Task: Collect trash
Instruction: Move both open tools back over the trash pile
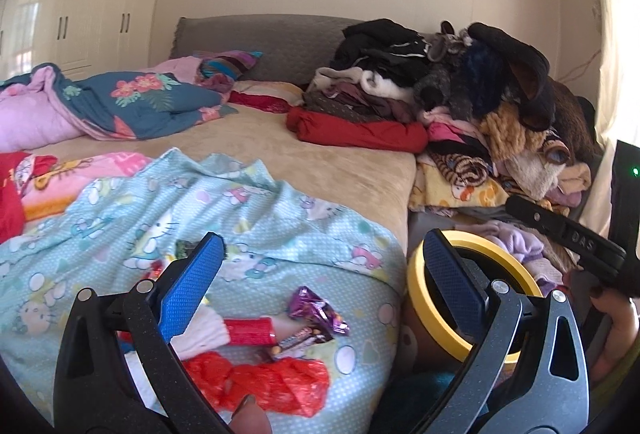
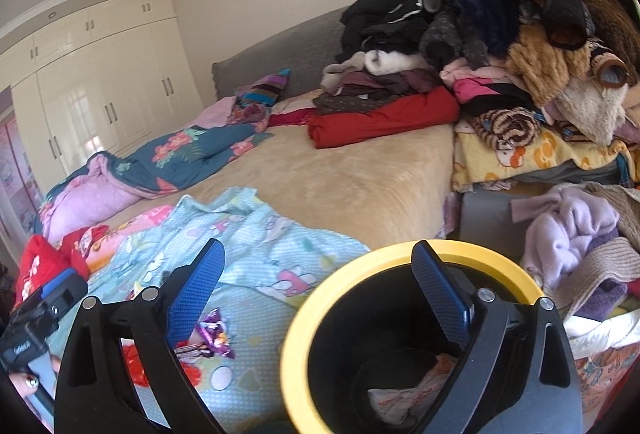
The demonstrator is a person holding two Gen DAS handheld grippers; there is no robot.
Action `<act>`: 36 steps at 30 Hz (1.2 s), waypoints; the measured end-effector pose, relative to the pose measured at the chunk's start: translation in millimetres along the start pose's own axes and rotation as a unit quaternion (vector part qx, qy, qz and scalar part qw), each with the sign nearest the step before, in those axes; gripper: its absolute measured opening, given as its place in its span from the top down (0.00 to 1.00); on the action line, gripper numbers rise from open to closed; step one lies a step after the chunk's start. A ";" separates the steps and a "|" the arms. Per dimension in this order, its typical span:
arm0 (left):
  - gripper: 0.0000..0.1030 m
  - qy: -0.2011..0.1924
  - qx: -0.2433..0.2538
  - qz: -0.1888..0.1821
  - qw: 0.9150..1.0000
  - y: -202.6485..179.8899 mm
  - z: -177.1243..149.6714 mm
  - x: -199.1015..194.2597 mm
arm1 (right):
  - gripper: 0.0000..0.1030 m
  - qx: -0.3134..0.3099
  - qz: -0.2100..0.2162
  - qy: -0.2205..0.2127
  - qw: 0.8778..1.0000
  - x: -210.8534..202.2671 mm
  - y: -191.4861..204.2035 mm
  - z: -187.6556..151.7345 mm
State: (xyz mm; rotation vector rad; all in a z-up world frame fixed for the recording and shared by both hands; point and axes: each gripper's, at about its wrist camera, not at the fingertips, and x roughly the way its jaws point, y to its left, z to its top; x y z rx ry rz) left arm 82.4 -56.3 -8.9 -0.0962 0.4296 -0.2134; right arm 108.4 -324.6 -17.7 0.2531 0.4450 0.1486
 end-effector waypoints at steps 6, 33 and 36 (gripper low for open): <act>0.11 -0.009 -0.013 0.016 1.000 19.3 2.6 -7.7 | 0.10 -0.019 0.027 0.006 0.999 1.8 29.7 -7.1; 0.11 -0.018 -0.078 0.090 0.993 109.0 -4.5 -39.2 | 0.08 -0.136 0.129 0.078 0.979 18.0 145.0 -59.7; 0.11 -0.017 -0.086 0.098 0.991 118.6 -7.6 -42.9 | 0.08 -0.150 0.136 0.092 0.975 21.1 154.6 -66.6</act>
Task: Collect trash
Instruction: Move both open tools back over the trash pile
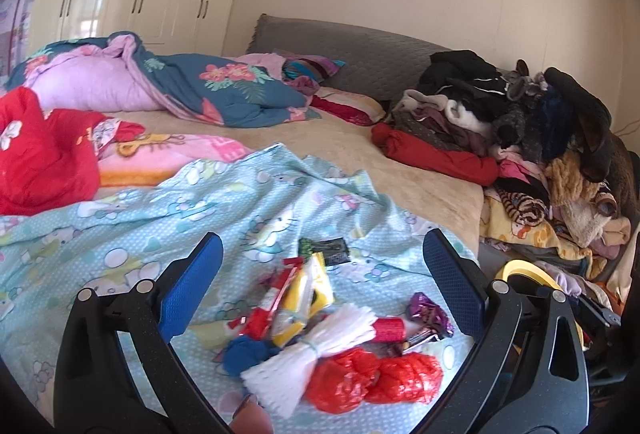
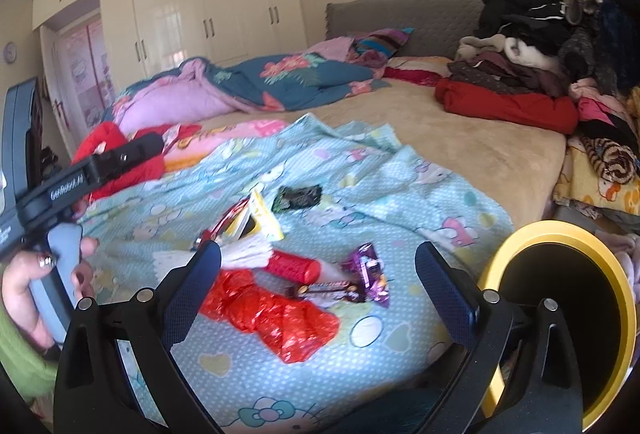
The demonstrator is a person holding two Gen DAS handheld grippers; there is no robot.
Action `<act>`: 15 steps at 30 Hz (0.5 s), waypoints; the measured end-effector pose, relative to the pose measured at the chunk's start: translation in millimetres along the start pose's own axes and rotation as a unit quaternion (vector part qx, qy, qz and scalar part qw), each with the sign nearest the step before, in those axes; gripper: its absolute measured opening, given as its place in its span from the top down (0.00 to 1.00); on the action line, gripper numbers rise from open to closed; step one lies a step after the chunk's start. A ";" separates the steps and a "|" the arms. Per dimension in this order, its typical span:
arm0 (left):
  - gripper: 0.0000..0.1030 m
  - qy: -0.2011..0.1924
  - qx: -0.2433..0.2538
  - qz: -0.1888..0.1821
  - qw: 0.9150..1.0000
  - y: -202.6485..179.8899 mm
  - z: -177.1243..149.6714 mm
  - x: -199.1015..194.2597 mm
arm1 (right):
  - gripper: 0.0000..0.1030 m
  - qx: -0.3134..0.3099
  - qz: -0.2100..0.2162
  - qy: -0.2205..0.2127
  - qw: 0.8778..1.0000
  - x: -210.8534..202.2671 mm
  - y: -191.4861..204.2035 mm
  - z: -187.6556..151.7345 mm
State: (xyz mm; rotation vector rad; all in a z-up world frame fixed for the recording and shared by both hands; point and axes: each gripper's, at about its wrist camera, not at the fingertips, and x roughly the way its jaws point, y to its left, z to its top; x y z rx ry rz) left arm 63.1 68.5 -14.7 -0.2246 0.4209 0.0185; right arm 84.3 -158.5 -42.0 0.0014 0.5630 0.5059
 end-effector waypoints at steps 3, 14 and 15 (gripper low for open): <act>0.11 0.003 -0.004 0.007 1.000 9.5 -1.6 -0.4 | 0.08 -0.010 0.009 0.015 1.000 7.6 9.2 -3.9; 0.11 0.041 -0.013 0.022 0.999 48.4 -24.8 0.8 | 0.08 -0.041 0.023 0.079 0.996 40.3 38.8 -22.0; 0.11 0.046 -0.011 0.020 0.999 51.6 -28.1 1.1 | 0.08 -0.042 0.023 0.087 0.995 44.0 40.5 -23.8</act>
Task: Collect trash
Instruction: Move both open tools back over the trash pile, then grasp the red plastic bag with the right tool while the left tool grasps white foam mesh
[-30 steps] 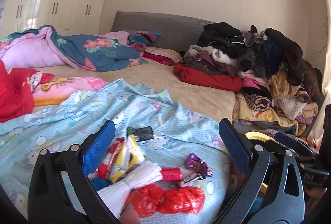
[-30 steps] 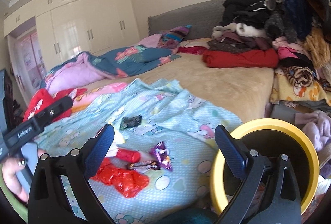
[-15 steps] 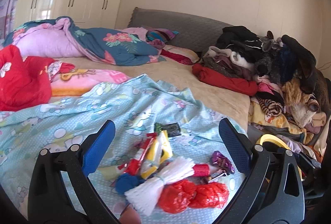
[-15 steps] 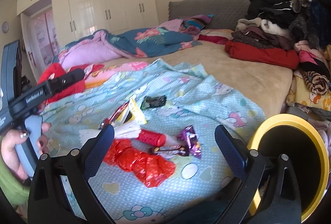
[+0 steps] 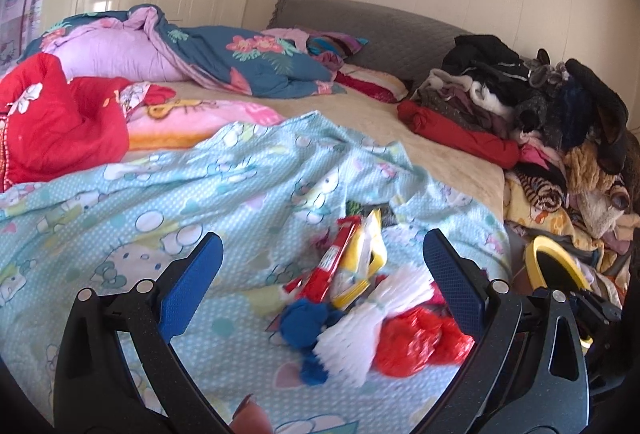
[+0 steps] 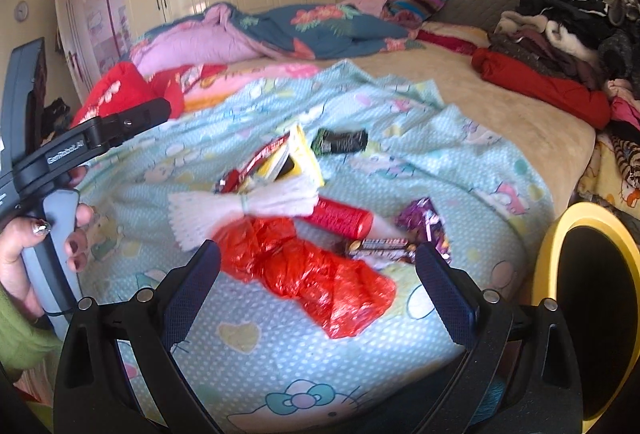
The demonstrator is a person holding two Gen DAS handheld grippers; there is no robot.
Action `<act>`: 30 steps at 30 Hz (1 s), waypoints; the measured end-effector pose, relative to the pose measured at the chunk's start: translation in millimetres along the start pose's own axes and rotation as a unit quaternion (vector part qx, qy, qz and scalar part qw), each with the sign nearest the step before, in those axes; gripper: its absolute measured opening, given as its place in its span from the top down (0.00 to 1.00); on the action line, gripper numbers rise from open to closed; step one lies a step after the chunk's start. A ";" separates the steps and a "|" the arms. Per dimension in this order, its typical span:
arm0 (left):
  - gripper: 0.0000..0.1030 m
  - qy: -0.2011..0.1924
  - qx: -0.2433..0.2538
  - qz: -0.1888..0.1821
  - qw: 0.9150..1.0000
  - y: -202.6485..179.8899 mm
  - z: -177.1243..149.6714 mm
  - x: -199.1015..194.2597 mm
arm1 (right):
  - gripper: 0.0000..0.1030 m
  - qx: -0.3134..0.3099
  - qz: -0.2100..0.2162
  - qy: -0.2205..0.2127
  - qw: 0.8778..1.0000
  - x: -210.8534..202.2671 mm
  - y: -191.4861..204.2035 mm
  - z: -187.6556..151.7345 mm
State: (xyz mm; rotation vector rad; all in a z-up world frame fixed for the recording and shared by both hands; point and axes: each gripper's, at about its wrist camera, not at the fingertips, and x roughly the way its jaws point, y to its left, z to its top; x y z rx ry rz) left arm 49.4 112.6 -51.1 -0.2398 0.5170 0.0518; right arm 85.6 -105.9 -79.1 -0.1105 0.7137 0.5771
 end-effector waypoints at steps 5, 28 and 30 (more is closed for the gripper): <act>0.11 0.027 0.001 -0.009 1.000 11.1 -13.4 6.8 | 0.08 0.001 -0.003 0.033 0.999 16.9 4.6 0.0; 0.89 0.115 0.024 -0.076 0.990 -1.7 -50.9 40.8 | 0.68 0.017 0.037 0.146 0.988 71.4 8.1 -11.9; 0.92 0.109 0.027 -0.078 0.991 -3.4 -48.2 37.4 | 0.69 0.022 0.042 0.142 0.989 68.4 5.9 -11.9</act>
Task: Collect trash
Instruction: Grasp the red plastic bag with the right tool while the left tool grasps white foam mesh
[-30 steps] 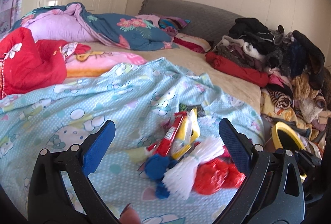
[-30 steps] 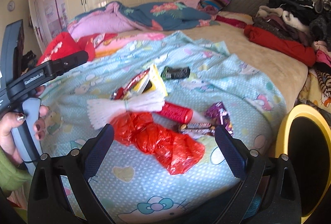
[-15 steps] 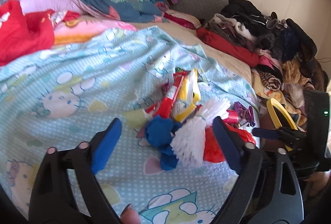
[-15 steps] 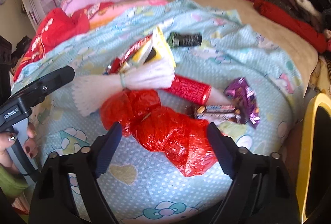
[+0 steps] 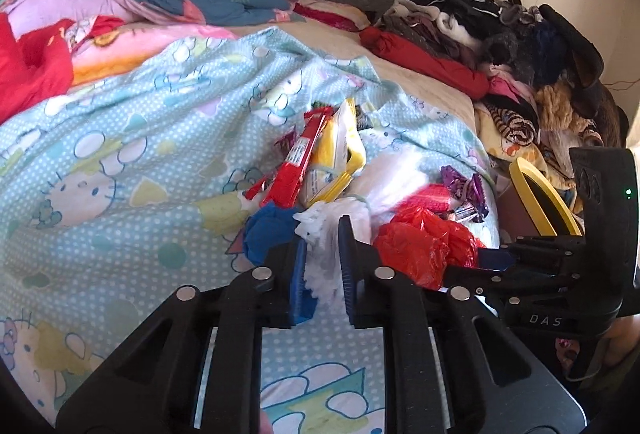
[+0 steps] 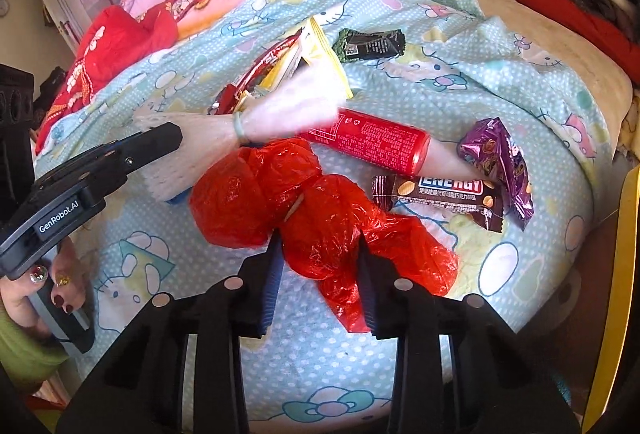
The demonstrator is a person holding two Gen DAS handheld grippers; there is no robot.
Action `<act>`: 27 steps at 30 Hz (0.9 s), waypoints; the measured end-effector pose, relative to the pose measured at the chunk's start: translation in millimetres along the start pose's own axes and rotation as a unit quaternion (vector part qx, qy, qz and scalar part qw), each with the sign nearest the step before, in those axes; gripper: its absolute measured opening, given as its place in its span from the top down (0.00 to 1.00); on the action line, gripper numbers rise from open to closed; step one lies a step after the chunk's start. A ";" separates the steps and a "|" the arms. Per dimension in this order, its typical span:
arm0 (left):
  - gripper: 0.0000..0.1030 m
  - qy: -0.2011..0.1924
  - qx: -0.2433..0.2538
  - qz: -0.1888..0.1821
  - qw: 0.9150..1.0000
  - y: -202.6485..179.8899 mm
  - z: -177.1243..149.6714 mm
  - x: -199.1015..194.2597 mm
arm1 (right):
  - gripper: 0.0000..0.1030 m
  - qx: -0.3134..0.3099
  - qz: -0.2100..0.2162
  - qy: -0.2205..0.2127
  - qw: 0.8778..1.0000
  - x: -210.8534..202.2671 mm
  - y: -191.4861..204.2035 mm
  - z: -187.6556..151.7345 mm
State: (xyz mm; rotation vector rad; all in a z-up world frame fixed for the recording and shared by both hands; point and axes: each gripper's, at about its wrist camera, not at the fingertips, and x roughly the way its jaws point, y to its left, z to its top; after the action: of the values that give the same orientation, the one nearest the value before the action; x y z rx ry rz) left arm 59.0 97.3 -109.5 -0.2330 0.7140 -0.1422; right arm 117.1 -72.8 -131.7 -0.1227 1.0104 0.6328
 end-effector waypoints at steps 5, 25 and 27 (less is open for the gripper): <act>0.95 -0.037 -0.010 -0.014 0.999 -3.5 16.5 -22.2 | 0.70 0.016 0.022 -0.033 0.999 -18.6 -5.8 -1.8; 0.96 -0.102 0.013 -0.020 0.994 -42.0 53.0 -65.5 | 0.70 0.001 0.027 -0.137 0.990 -92.3 -8.7 8.3; 0.96 -0.105 0.016 -0.022 0.994 -46.7 54.8 -67.3 | 0.70 0.003 0.024 -0.145 0.989 -98.5 -11.8 9.4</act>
State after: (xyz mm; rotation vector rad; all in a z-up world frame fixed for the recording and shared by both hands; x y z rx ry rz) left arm 42.7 75.2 -14.9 -0.2298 0.4968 -0.1688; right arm 94.1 -121.9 -48.2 0.0004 0.7364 0.6694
